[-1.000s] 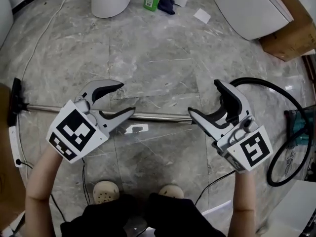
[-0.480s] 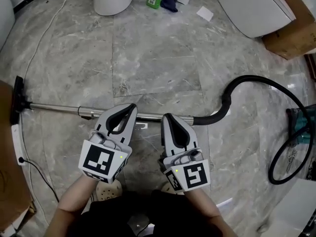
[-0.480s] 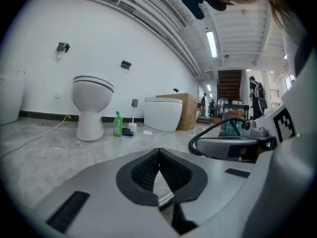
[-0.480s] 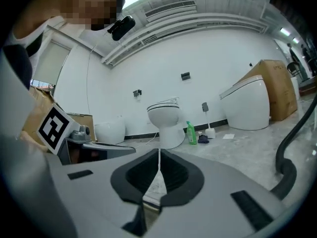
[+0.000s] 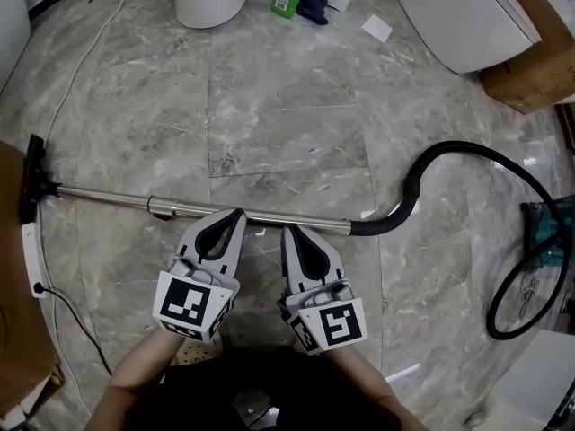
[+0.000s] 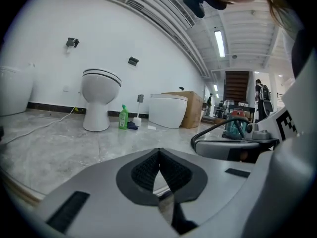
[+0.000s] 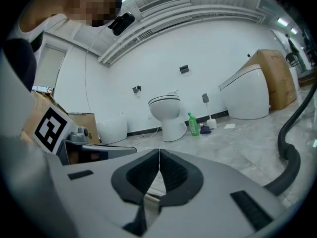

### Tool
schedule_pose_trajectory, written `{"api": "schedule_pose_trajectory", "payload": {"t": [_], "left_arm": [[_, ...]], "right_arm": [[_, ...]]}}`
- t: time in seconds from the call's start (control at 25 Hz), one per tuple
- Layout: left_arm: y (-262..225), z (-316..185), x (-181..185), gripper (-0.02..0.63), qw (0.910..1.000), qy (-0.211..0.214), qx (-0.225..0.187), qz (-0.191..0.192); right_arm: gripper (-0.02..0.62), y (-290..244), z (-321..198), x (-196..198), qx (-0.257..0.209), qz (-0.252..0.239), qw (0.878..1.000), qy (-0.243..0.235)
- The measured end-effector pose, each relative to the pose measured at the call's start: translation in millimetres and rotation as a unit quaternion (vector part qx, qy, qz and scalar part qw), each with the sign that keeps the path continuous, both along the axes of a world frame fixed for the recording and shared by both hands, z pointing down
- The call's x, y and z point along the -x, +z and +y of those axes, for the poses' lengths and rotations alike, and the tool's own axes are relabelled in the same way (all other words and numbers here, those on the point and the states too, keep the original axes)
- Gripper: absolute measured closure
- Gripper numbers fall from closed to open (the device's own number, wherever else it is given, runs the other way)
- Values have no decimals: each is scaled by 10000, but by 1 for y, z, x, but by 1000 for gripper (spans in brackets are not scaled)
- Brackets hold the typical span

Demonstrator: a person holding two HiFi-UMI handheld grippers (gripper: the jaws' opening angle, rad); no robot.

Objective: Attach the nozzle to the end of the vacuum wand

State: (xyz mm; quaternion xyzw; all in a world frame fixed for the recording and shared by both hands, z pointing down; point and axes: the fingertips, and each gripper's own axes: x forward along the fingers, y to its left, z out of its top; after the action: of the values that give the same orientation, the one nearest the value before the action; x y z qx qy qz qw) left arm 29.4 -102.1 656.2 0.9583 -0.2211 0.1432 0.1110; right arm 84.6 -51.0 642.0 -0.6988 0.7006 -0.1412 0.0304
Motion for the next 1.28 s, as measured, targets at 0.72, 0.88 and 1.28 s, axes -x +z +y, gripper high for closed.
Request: {"api": "schedule_pose_trajectory", "payload": {"t": [0.72, 0.88, 1.28], "left_arm": [[-289, -39, 17, 597, 9975, -664, 234, 87], [-411, -21, 30, 597, 9968, -703, 392, 25], [-653, 12, 39, 595, 9972, -485, 389, 409]], "right_arm": [[577, -294, 8, -84, 181, 519, 9938, 969], [577, -421, 14, -68, 102, 80, 9939, 1098], [575, -647, 33, -42, 307, -112, 9973, 656]]}}
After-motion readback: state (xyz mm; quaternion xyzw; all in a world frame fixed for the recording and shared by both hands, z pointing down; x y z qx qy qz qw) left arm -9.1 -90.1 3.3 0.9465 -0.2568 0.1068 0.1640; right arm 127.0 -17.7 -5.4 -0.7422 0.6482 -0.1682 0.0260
